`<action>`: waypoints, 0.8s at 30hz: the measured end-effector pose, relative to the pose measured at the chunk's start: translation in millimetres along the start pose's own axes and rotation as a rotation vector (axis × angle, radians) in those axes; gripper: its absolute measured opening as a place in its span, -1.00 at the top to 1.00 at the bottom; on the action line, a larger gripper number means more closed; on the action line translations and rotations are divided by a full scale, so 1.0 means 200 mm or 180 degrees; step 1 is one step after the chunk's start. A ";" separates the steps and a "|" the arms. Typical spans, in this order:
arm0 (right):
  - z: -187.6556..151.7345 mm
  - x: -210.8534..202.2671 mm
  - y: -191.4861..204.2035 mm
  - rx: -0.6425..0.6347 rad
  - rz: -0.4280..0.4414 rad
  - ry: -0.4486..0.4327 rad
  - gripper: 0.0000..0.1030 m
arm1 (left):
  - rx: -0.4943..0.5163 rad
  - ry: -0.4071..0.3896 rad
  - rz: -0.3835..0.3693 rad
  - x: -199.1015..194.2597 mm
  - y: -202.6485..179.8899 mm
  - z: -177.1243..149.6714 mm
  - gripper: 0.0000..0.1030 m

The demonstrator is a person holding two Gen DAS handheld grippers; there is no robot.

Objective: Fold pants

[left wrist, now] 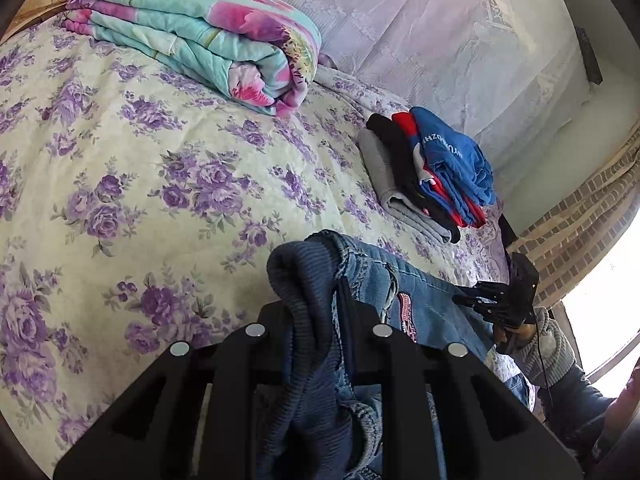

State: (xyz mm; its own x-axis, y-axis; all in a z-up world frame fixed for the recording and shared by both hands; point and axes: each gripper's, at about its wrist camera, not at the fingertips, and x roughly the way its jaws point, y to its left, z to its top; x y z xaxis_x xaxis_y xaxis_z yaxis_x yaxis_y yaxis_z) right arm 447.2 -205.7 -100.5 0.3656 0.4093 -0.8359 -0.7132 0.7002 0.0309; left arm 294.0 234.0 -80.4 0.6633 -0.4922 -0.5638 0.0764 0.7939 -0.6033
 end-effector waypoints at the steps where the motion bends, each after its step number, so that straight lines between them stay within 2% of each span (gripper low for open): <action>1: 0.00 -0.01 0.02 -0.0039 -0.0078 0.0008 0.70 | 0.0005 -0.0013 -0.0007 0.00 0.00 0.00 0.67; 5: -0.01 -0.11 0.11 -0.0040 -0.0229 -0.0056 0.85 | 0.0040 -0.0133 -0.0059 -0.05 -0.02 0.00 0.67; 9: -0.04 -0.28 0.27 -0.0117 -0.0377 -0.0193 0.87 | 0.0081 -0.0338 -0.0116 -0.13 -0.05 0.01 0.67; 15: -0.15 -0.50 0.51 -0.0102 -0.0522 -0.0401 0.87 | 0.0200 -0.0381 -0.0069 -0.17 -0.14 -0.02 0.67; 24: -0.36 -0.74 0.81 -0.0063 -0.0496 -0.0745 0.87 | 0.0126 -0.0531 -0.0211 -0.37 -0.18 -0.17 0.67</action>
State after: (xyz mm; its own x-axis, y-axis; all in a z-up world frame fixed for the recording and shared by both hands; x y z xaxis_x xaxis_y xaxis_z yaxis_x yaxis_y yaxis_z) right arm 233.8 -194.8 -11.2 0.5984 0.4232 -0.6803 -0.6482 0.7548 -0.1006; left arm 217.7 230.3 -36.7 0.7699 -0.4804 -0.4201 0.1509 0.7767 -0.6115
